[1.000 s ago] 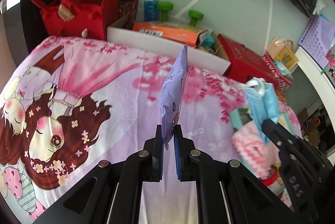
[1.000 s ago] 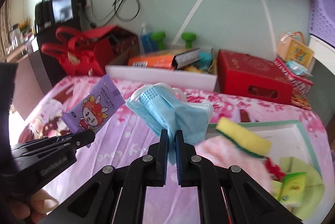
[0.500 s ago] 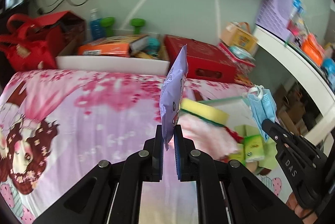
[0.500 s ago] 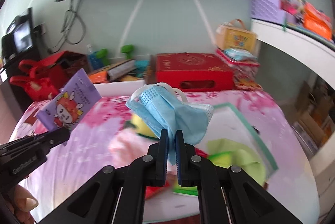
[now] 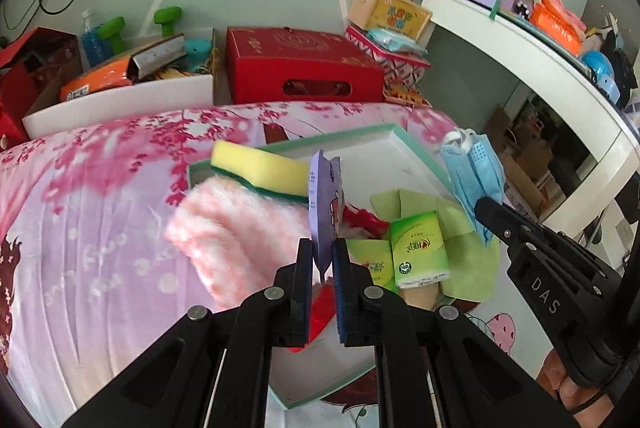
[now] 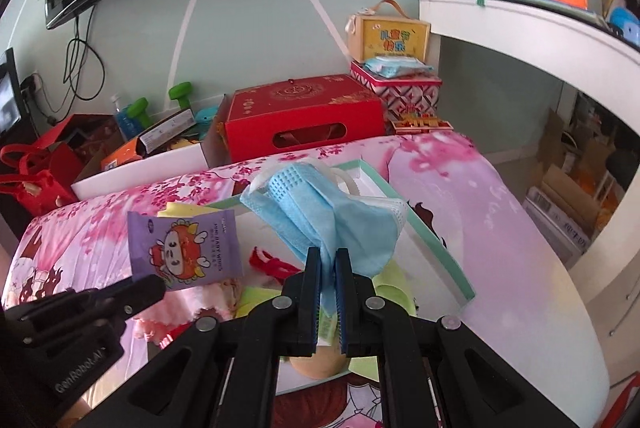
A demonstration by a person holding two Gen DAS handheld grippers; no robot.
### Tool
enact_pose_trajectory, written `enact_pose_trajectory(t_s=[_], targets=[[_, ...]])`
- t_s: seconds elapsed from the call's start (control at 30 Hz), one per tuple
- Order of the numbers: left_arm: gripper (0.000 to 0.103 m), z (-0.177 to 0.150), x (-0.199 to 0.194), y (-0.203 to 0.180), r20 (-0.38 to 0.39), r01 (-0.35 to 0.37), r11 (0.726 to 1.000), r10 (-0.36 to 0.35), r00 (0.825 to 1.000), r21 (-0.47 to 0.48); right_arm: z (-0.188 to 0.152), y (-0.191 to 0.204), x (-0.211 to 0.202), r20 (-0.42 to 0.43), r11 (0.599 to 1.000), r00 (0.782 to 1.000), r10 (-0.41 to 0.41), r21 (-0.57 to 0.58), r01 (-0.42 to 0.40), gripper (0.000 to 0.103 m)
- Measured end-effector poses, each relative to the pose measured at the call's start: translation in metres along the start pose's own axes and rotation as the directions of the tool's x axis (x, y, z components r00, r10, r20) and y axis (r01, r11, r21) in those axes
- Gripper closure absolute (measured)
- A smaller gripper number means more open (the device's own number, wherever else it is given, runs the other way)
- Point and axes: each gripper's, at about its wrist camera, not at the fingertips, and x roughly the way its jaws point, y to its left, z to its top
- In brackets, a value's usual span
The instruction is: Organize soft objects
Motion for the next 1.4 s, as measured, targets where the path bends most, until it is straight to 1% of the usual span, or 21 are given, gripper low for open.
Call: enact_pose_trajectory(t_s=[0.17,0.23,0.27,0.3,0.37,0.47,0.6,0.67,0.73,0.8,0.83,0.87,0.9,0.93,0.97,1.1,1.17,1.23,1.3,1.37,1.4], targets=[[0.093,-0.002,0.013,-0.006,-0.029,-0.016,1.000,0.016,0.999,0.012,-0.002,-0.001,0.011,-0.020,1.000,1.000,0.017,0.002,-0.017,0.095],[0.089,-0.002,0.013,-0.006,-0.031,-0.024,1.000,0.024,0.999,0.008,-0.002,0.002,0.014,-0.025,1.000,0.999,0.025,-0.002,-0.025,0.094],[0.082,0.000,0.013,-0.005,-0.030,-0.031,1.000,0.031,0.999,0.007,-0.003,0.003,0.014,-0.027,1.000,0.999,0.029,-0.003,-0.029,0.094],[0.073,0.001,0.012,-0.004,-0.026,-0.040,0.999,0.040,0.999,0.005,-0.003,0.004,0.015,-0.030,0.999,0.999,0.035,-0.002,-0.035,0.093],[0.064,0.001,0.007,-0.001,-0.025,-0.045,0.999,0.045,0.999,0.000,-0.003,0.007,0.015,-0.035,0.999,0.998,0.045,-0.005,-0.045,0.092],[0.060,0.002,0.001,0.003,-0.026,-0.058,0.998,0.057,0.998,-0.014,-0.004,0.011,0.016,-0.048,0.999,0.998,0.046,-0.016,-0.047,0.092],[0.045,0.003,-0.013,0.011,-0.012,-0.082,0.996,0.082,0.997,-0.029,-0.005,0.018,0.017,-0.069,0.998,0.997,0.042,-0.036,-0.045,0.092],[0.042,0.003,-0.018,0.015,-0.007,-0.096,0.995,0.096,0.995,-0.041,-0.006,0.021,0.017,-0.081,0.998,0.996,0.046,-0.046,-0.050,0.080],[0.037,0.002,-0.022,0.021,-0.003,-0.114,0.992,0.114,0.993,-0.056,-0.007,0.025,0.018,-0.093,0.997,0.995,0.043,-0.057,-0.048,0.075],[0.034,0.000,-0.024,0.028,-0.011,-0.132,0.988,0.131,0.991,-0.075,-0.007,0.028,0.017,-0.103,0.997,0.994,0.036,-0.071,-0.043,0.065],[0.034,-0.002,-0.024,0.032,-0.017,-0.144,0.986,0.143,0.990,-0.086,-0.007,0.029,0.016,-0.105,0.996,0.994,0.035,-0.074,-0.043,0.053],[0.030,-0.003,-0.024,0.035,-0.022,-0.156,0.983,0.154,0.988,-0.095,-0.007,0.030,0.015,-0.106,0.996,0.994,0.036,-0.077,-0.044,0.045],[0.022,-0.005,-0.025,0.039,-0.026,-0.170,0.980,0.168,0.985,-0.104,-0.007,0.031,0.013,-0.108,0.996,0.993,0.037,-0.081,-0.046,0.045],[0.018,-0.008,-0.026,0.043,-0.034,-0.188,0.975,0.186,0.982,-0.115,-0.007,0.032,0.012,-0.111,0.995,0.993,0.037,-0.084,-0.047,0.044],[0.016,-0.010,-0.027,0.047,-0.038,-0.200,0.972,0.197,0.980,-0.125,-0.008,0.033,0.011,-0.118,0.995,0.992,0.037,-0.090,-0.048,0.041],[0.014,-0.019,-0.032,0.060,-0.047,-0.238,0.957,0.233,0.971,-0.168,-0.011,0.039,0.008,-0.148,0.992,0.988,0.038,-0.115,-0.055,0.031],[0.014,-0.025,-0.036,0.068,-0.058,-0.259,0.947,0.253,0.966,-0.191,-0.015,0.043,0.008,-0.175,0.991,0.984,0.035,-0.125,-0.057,0.021],[0.014,-0.029,-0.040,0.074,-0.064,-0.275,0.939,0.268,0.961,-0.207,-0.019,0.046,0.007,-0.194,0.990,0.981,0.027,-0.128,-0.053,0.019],[0.014,-0.035,-0.046,0.083,-0.067,-0.290,0.929,0.282,0.957,-0.232,-0.022,0.048,0.007,-0.215,0.991,0.976,0.041,-0.114,-0.067,0.018],[0.013,-0.040,-0.051,0.089,-0.071,-0.302,0.920,0.294,0.953,-0.250,-0.025,0.048,0.006,-0.228,0.993,0.972,0.058,-0.091,-0.081,0.012],[0.010,-0.044,-0.053,0.093,-0.075,-0.310,0.915,0.301,0.951,-0.259,-0.027,0.048,0.005,-0.234,0.993,0.970,0.067,-0.078,-0.088,0.009]])
